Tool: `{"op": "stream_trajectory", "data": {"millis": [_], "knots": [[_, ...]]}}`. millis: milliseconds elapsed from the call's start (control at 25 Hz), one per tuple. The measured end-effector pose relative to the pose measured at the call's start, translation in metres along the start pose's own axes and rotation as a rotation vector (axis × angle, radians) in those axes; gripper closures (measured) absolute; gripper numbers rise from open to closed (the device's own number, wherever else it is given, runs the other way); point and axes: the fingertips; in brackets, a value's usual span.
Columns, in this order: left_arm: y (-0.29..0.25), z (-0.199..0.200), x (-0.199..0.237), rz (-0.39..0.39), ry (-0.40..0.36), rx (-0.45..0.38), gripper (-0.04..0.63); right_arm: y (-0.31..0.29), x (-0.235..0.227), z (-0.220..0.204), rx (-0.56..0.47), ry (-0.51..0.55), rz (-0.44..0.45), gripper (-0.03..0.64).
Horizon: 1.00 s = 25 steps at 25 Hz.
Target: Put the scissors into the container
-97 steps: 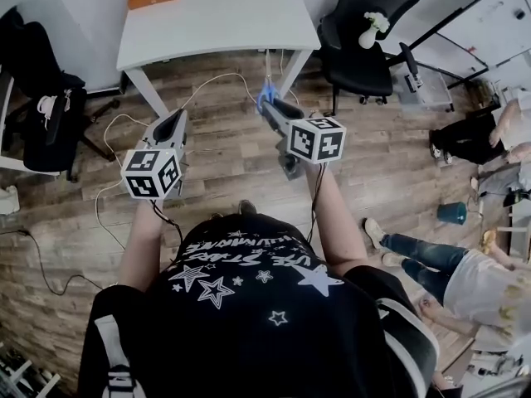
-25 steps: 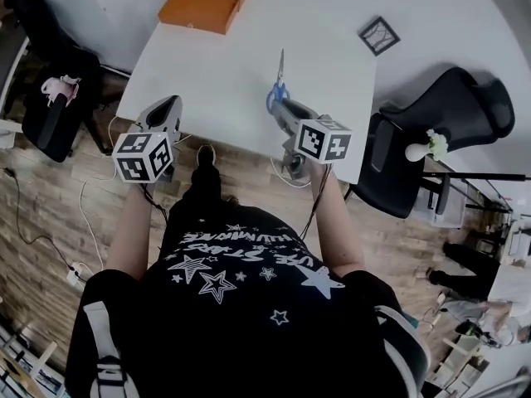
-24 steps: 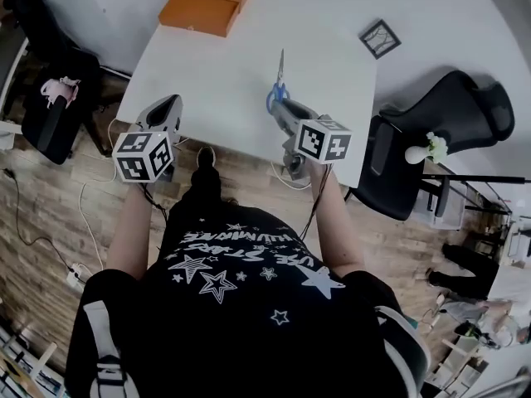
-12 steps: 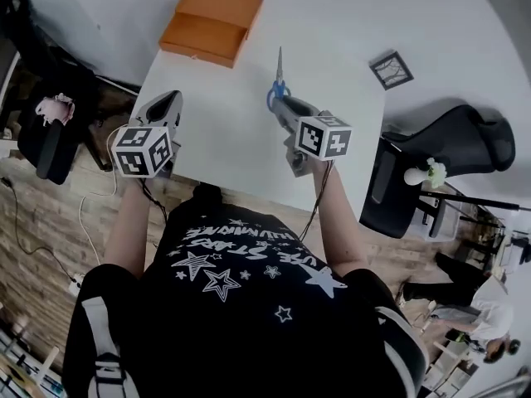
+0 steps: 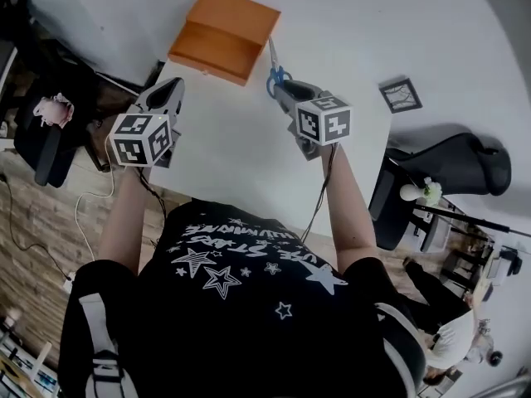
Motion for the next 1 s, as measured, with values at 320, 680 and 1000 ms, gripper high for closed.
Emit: {"op": "stream_trajectory", "data": {"millis": [320,680,1000], "knots": [[-0.031,0.017,0.043,0.009,0.001,0.005,0.580,-0.058,-0.006,0.055,0.079,0.121,0.049,0.517],[-0.055,0.025,0.078,0.026,0.016,0.004,0.580,-0.133,0.005,0.077,0.323,0.494,0.081,0.517],[-0.071,0.018,0.098,0.032,0.045,0.023,0.580,-0.183,0.001,0.052,0.493,0.690,0.040,0.517]]}}
Point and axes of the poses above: the fingertips, and each gripper's own axes: y backward along the fingers, x to its left, z out of its top, and after that the axes turned 4 degrees about -y, right-handed
